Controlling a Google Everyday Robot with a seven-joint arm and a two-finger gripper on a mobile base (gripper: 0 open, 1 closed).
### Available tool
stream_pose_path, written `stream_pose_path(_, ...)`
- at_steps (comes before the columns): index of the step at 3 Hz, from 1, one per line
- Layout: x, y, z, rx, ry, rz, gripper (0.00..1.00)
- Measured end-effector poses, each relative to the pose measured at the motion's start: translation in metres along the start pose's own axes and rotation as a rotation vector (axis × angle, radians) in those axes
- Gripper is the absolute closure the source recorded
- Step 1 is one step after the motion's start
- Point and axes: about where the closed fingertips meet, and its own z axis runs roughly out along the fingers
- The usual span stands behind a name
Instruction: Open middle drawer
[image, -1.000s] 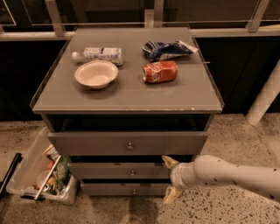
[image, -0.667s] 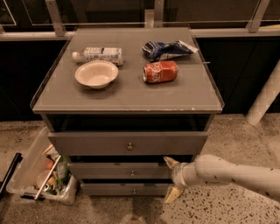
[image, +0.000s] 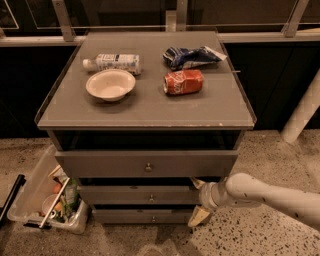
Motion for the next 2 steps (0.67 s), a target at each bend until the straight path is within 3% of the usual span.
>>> stream_pose_path(2, 0.0034, -0.0086, 0.015, 0.014, -0.004, 0.001, 0.0)
